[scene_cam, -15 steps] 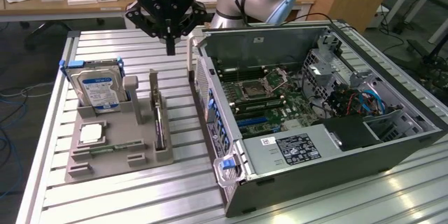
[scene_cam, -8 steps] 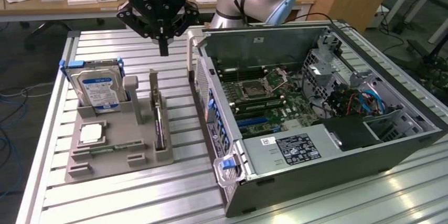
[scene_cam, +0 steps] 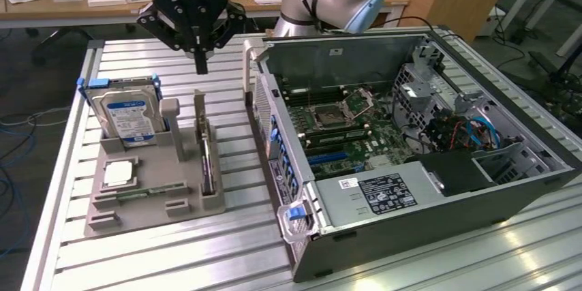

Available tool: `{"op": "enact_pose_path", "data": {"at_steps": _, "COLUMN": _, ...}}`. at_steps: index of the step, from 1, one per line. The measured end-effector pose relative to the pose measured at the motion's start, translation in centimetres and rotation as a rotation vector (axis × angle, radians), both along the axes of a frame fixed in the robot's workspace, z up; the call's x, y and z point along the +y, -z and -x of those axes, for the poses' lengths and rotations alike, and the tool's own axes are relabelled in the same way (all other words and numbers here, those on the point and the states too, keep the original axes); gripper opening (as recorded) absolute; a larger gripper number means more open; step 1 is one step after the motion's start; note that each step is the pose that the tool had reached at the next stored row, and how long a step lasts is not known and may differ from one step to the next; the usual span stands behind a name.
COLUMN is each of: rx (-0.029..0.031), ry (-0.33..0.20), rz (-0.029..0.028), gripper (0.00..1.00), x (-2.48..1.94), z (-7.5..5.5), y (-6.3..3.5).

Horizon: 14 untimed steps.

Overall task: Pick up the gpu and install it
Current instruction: 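Reach for the gpu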

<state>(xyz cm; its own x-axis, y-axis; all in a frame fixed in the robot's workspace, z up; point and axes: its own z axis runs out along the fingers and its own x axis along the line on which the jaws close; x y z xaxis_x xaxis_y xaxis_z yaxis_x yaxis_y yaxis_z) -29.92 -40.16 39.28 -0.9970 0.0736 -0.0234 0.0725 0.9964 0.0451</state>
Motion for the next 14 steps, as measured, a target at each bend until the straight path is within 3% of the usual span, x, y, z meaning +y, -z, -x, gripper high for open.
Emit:
{"op": "enact_pose_path", "data": {"at_steps": 8, "rx": -0.0002, "ry": -0.026, "rz": 0.0000, "gripper": 0.11, "x": -0.12, "z": 1.07, "y": 0.00}}
{"op": "enact_pose_path", "data": {"at_steps": 14, "rx": -0.0004, "ry": -0.028, "rz": 0.0000, "gripper": 0.11, "x": -0.13, "z": 1.15, "y": 0.00}}
